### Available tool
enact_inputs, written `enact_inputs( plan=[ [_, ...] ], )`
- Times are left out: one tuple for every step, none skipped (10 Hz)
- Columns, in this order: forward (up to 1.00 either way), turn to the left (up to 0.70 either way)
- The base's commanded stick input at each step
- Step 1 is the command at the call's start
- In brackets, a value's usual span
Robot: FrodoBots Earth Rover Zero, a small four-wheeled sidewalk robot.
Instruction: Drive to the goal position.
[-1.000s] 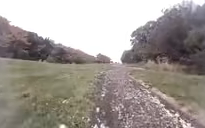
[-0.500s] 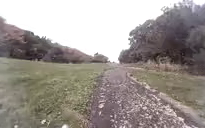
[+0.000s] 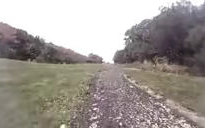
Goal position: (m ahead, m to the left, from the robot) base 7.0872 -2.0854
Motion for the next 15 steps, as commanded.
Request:
enact_inputs(
  plan=[
    [1.0, 0.0],
    [1.0, 0.0],
    [1.0, 0.0],
    [1.0, 0.0],
    [1.0, 0.0],
    [1.0, 0.0],
    [1.0, 0.0],
    [1.0, 0.0],
    [1.0, 0.0],
    [1.0, -0.12],
    [1.0, -0.24],
    [1.0, -0.4],
    [1.0, -0.37],
    [1.0, -0.34],
    [1.0, -0.23]
  ],
)
